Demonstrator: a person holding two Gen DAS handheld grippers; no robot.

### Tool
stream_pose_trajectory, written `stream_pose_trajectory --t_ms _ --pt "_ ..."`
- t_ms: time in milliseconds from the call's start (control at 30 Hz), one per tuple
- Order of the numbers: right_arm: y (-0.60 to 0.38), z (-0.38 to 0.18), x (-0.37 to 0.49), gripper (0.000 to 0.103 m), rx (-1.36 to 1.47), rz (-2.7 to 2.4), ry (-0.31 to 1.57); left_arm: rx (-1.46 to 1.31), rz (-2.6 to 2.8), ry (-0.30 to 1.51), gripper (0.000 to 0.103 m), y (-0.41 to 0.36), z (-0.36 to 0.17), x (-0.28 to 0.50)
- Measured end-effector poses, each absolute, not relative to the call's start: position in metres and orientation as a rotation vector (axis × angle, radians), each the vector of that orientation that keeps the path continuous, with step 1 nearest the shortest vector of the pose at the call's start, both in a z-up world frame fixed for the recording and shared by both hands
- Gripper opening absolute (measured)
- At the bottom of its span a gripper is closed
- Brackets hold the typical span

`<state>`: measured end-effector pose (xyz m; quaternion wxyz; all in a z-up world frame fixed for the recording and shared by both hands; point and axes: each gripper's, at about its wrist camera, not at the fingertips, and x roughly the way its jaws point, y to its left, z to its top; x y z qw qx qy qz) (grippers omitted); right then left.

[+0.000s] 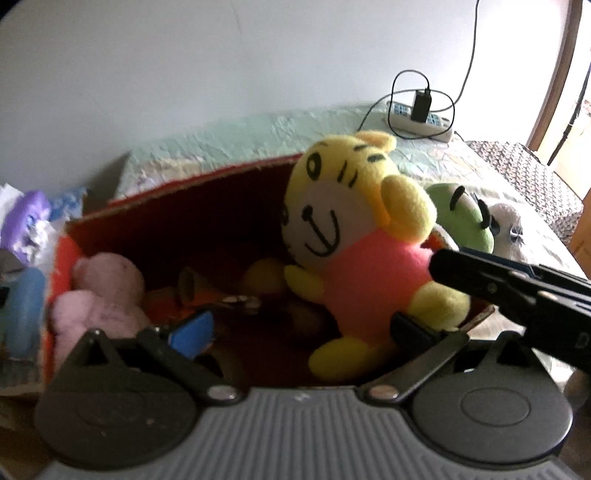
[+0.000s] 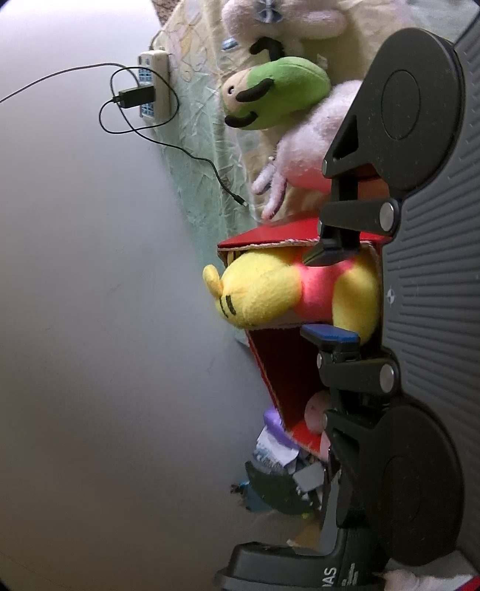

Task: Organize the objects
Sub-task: 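Open the right gripper and withdraw it from the tiger plush, then move the right gripper to the white plush with the blue bow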

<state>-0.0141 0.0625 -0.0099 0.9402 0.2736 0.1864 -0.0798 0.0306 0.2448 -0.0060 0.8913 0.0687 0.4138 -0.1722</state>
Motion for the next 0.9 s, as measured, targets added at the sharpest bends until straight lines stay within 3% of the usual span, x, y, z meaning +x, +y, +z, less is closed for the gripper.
stream_pose_trajectory --t_ms 367,900 --pt "0.038 -0.008 -0.055 0.038 0.685 -0.208 0.326 0.177 -0.407 0.761 0.101 0.23 0.023 -0.002" --pt "-0.039 -0.03 -0.109 0.037 0.791 -0.284 0.355 0.22 -0.596 0.683 0.101 0.125 0.032 -0.032"
